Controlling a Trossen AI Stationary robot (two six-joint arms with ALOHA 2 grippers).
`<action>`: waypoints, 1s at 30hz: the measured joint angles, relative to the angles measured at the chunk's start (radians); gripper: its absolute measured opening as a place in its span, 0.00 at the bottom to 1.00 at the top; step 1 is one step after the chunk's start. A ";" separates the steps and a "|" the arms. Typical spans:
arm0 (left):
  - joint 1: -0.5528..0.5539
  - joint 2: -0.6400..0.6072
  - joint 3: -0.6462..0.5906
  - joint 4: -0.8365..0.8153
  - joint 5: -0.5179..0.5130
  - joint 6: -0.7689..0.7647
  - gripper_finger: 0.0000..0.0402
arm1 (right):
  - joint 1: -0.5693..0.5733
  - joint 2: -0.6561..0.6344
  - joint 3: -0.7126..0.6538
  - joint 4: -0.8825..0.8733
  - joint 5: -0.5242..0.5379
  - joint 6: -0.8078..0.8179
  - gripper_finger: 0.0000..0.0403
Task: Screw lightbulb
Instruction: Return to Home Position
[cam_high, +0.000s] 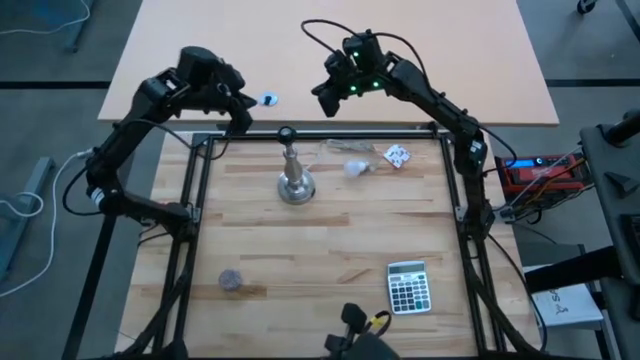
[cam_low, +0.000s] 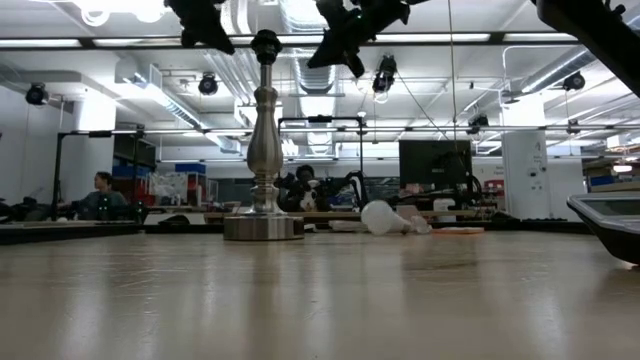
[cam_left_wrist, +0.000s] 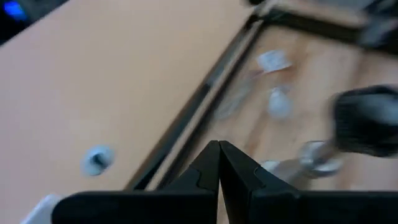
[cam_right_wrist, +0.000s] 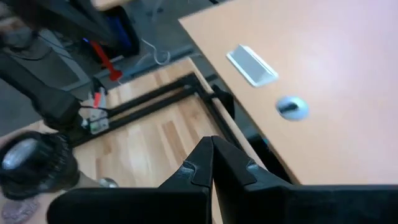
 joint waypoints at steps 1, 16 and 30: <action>0.011 -0.010 0.000 -0.003 0.053 0.000 0.00 | -0.004 -0.003 0.000 -0.011 0.000 0.000 0.00; 0.133 -0.161 -0.084 -0.070 0.310 0.012 0.00 | -0.044 -0.054 0.000 -0.140 -0.061 -0.029 0.00; 0.132 -0.319 -0.401 0.185 0.338 -0.107 0.00 | -0.049 -0.101 -0.004 -0.313 -0.120 -0.073 0.00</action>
